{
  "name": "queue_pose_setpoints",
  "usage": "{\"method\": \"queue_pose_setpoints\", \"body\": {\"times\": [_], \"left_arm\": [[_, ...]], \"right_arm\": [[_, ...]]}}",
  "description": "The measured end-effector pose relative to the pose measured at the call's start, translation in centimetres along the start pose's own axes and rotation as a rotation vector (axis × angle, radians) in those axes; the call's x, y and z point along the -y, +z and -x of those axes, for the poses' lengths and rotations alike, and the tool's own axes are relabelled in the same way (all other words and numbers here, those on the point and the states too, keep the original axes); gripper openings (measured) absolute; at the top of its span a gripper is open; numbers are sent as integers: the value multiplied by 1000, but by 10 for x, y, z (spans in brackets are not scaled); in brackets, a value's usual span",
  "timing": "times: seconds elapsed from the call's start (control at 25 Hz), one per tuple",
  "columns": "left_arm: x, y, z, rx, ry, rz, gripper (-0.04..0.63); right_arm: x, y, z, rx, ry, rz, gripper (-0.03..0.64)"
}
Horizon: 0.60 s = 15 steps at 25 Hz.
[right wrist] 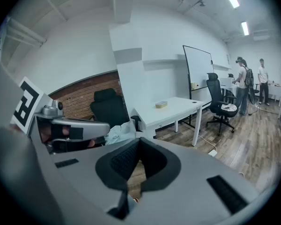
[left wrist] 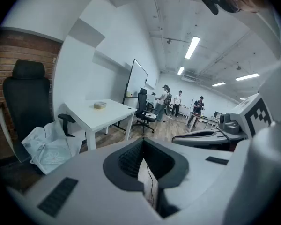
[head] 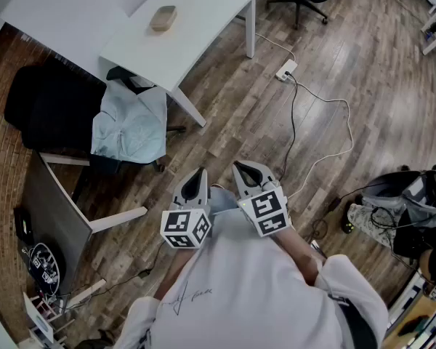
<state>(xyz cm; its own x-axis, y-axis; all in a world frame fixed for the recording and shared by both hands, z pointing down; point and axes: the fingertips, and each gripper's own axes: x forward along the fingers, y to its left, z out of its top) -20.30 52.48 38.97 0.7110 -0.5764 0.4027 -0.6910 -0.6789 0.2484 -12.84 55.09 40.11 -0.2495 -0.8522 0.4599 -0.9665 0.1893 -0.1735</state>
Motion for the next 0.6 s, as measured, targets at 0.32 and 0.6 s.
{"method": "queue_pose_setpoints", "body": {"times": [0.32, 0.6], "left_arm": [[-4, 9, -6, 20, 35, 4, 8], [-23, 15, -18, 18, 75, 53, 8]], "right_arm": [[0, 13, -5, 3, 18, 7, 9], [18, 21, -14, 26, -24, -62, 9]]}}
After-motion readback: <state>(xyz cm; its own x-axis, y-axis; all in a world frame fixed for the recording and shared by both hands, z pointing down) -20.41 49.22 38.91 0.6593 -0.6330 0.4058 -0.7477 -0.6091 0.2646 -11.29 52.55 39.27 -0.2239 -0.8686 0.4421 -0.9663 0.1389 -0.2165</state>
